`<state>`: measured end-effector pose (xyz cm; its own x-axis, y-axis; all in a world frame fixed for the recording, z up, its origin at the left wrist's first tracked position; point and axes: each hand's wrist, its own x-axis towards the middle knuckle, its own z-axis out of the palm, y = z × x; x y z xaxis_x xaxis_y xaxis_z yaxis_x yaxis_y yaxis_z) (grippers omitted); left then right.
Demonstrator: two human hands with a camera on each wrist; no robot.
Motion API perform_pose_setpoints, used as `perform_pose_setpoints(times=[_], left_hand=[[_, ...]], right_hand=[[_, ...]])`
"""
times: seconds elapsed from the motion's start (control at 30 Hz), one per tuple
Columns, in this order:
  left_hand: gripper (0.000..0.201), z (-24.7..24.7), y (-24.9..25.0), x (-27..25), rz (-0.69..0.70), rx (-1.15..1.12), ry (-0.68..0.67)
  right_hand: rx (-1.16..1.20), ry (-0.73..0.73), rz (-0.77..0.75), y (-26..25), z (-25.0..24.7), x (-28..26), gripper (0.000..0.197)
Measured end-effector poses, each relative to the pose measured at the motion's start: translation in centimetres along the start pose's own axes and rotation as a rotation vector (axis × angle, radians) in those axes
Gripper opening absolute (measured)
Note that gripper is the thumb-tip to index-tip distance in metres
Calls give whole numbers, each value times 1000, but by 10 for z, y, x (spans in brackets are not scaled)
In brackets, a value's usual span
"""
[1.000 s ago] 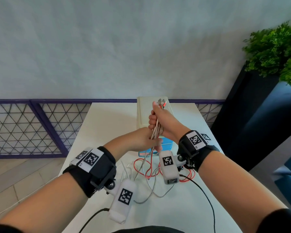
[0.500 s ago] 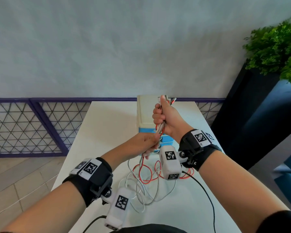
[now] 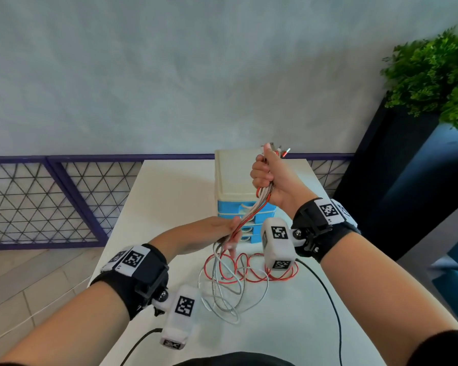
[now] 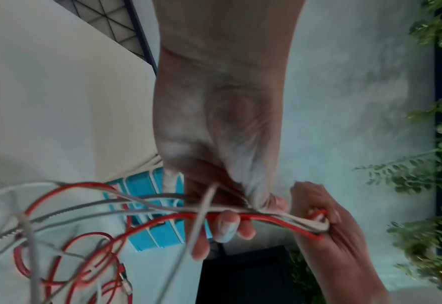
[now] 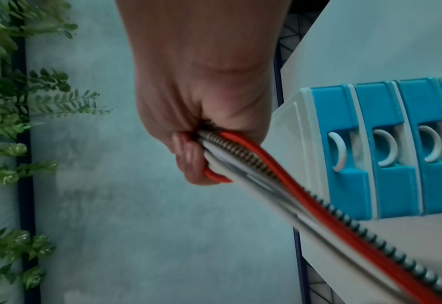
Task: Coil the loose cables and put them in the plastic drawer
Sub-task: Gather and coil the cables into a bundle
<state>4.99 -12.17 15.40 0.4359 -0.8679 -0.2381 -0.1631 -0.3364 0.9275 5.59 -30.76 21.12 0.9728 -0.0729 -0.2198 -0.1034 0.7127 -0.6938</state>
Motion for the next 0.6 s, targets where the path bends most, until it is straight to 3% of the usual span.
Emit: perform_pose_setpoints(times=[0.13, 0.33, 0.5, 0.6], left_hand=[[42, -6, -16, -3, -32, -128, 71], [34, -15, 2, 7, -8, 281, 329], [27, -24, 17, 12, 100, 498, 535], [22, -26, 23, 14, 181, 542, 634]], right_hand=[[-99, 1, -25, -13, -5, -4, 38], [-521, 23, -19, -9, -4, -11, 32], [-767, -116, 139, -1, -7, -18, 30], [-773, -232, 236, 4, -7, -23, 37]])
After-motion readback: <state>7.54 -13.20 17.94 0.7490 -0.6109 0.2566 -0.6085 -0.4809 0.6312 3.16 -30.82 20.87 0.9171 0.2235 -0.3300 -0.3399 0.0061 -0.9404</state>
